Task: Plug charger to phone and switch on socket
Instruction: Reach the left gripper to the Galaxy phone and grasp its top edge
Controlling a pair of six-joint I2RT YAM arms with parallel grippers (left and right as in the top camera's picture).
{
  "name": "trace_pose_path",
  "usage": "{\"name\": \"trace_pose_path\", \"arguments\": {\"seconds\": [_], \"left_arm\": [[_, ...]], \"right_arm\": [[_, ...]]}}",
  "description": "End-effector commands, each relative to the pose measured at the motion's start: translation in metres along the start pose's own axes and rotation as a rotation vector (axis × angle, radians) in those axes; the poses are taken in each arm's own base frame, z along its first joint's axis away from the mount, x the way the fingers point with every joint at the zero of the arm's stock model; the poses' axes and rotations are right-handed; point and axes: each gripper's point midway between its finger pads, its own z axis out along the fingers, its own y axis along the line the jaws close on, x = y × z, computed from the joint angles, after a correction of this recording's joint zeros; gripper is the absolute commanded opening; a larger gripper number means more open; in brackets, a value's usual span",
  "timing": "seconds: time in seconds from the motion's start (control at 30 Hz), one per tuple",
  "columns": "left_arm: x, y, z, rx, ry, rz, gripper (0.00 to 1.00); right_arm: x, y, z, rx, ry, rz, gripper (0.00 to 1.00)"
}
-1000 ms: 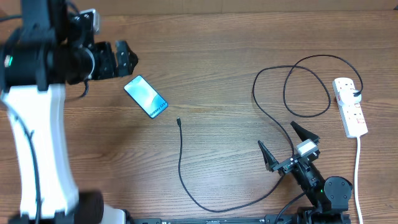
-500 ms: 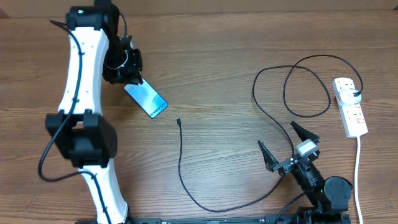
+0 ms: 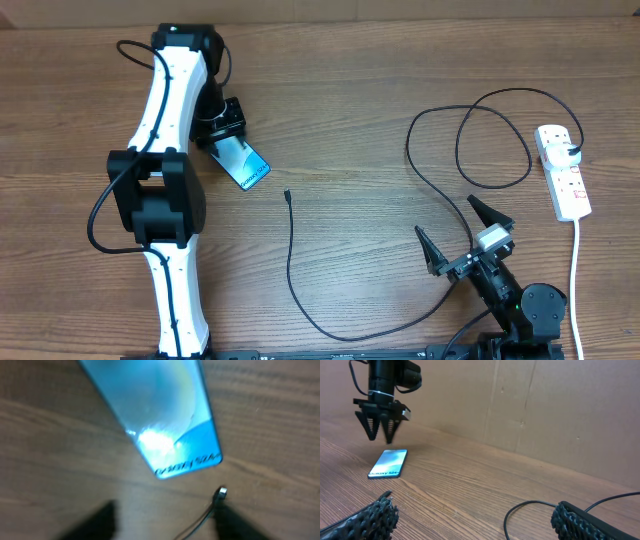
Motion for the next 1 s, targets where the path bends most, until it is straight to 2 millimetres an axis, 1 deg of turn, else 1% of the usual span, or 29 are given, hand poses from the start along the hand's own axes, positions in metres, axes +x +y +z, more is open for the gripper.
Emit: {"name": "trace_pose_path", "arguments": {"seconds": [0.0, 0.23, 0.37, 0.63, 0.87, 0.9, 0.97], "left_arm": [[-0.006, -0.001, 0.006, -0.031, -0.029, -0.017, 1.00], [-0.013, -0.004, 0.013, -0.020, -0.051, -0.048, 1.00], [-0.013, -0.003, 0.022, -0.023, -0.043, -0.093, 1.00], [-0.018, -0.002, 0.051, -0.021, -0.040, -0.118, 1.00], [-0.018, 0.000, 0.088, -0.013, -0.033, -0.195, 1.00], [-0.018, 0.000, 0.093, -0.013, -0.034, -0.198, 0.97], [-0.018, 0.001, 0.096, -0.014, -0.033, -0.198, 0.93]], "right_arm": [[0.003, -0.002, 0.000, 0.014, -0.001, 0.003, 1.00], [0.003, -0.002, 0.000, 0.014, -0.001, 0.003, 1.00], [0.003, -0.002, 0.000, 0.014, -0.001, 0.003, 1.00], [0.003, -0.002, 0.000, 0.014, -0.001, 0.003, 1.00], [0.003, -0.002, 0.000, 0.014, -0.001, 0.003, 1.00], [0.003, -0.002, 0.000, 0.014, -0.001, 0.003, 1.00], [0.003, -0.002, 0.000, 0.014, -0.001, 0.003, 1.00]]}}
